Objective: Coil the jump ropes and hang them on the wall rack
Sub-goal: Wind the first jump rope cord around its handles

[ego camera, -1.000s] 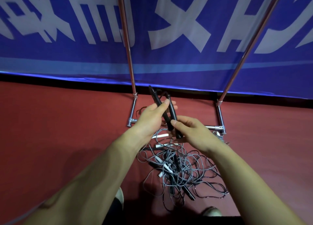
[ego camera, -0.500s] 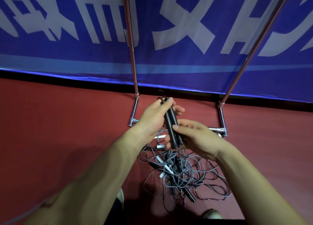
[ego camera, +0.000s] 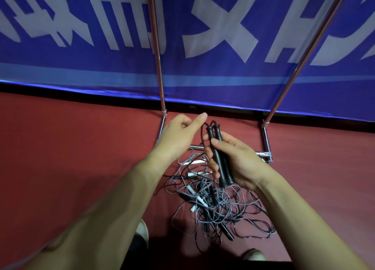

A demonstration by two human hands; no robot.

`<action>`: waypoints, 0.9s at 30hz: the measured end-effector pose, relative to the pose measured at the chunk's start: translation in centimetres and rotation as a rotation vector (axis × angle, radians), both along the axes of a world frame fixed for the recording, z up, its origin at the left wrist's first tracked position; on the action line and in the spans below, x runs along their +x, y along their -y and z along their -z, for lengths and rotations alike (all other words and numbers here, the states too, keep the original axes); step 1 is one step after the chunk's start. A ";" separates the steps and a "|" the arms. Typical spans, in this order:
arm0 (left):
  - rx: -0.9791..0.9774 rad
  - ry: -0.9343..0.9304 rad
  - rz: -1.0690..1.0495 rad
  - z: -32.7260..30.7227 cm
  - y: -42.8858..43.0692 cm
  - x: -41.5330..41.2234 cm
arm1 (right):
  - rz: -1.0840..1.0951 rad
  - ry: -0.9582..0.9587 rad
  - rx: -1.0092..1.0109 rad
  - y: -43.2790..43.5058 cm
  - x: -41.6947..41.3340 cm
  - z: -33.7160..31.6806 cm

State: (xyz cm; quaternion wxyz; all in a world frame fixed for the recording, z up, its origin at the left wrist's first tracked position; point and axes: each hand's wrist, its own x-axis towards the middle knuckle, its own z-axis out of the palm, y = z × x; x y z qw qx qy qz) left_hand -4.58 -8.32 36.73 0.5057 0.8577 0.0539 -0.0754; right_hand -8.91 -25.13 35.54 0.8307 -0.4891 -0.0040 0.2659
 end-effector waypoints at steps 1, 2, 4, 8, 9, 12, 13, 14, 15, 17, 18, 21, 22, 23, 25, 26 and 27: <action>-0.069 0.054 0.043 0.4 0.0 0.3 | -0.042 -0.003 0.015 0.0 -0.1 0.0; -0.151 0.079 0.122 0.3 0.1 0.4 | -0.092 -0.007 0.034 0.0 -0.2 -0.1; -0.279 0.020 0.281 0.0 0.4 0.3 | -0.188 -0.032 0.075 0.0 -0.5 -0.5; -0.425 -0.171 0.276 0.1 0.4 -0.3 | -0.282 -0.093 0.166 0.6 -0.8 -0.9; -0.464 -0.236 0.285 0.2 0.5 -0.5 | -0.307 -0.107 0.194 0.8 -0.9 -0.8; -0.530 -0.355 0.318 0.3 1.1 -0.8 | -0.335 -0.133 0.260 0.8 -1.3 -0.8; -0.523 -0.367 0.304 0.4 1.4 -0.8 | -0.286 -0.124 0.249 0.5 -1.2 -0.9; -0.483 -0.377 0.285 0.3 1.6 -0.8 | -0.208 -0.112 0.209 0.3 -0.9 -1.1; -0.388 -0.369 0.286 0.2 1.8 -0.9 | -0.112 -0.095 0.121 0.2 -0.6 -1.1; -0.044 -0.269 0.384 0.0 2.0 -1.3 | 0.042 -0.011 -0.235 0.8 0.1 -0.8; 0.164 -0.167 0.459 0.0 2.0 -1.5 | 0.070 0.069 -0.489 1.2 0.2 -0.3; 0.612 0.134 0.536 0.1 1.9 -1.9 | -0.050 0.345 -1.162 2.1 0.1 1.3; 0.671 0.208 0.549 -0.1 1.8 -2.0 | -0.126 0.396 -1.270 2.2 0.0 1.6; 0.694 0.263 0.577 0.0 1.6 -2.0 | -0.209 0.414 -1.326 2.3 -0.1 1.5; 0.643 0.293 0.666 0.1 1.2 -2.1 | -0.419 0.391 -1.350 2.4 -0.4 1.1; 0.569 0.264 0.717 0.2 0.9 -2.2 | -0.539 0.369 -1.338 2.6 -0.5 0.7; 0.469 0.210 0.755 0.3 0.7 -2.2 | -0.646 0.335 -1.302 2.7 -0.7 0.3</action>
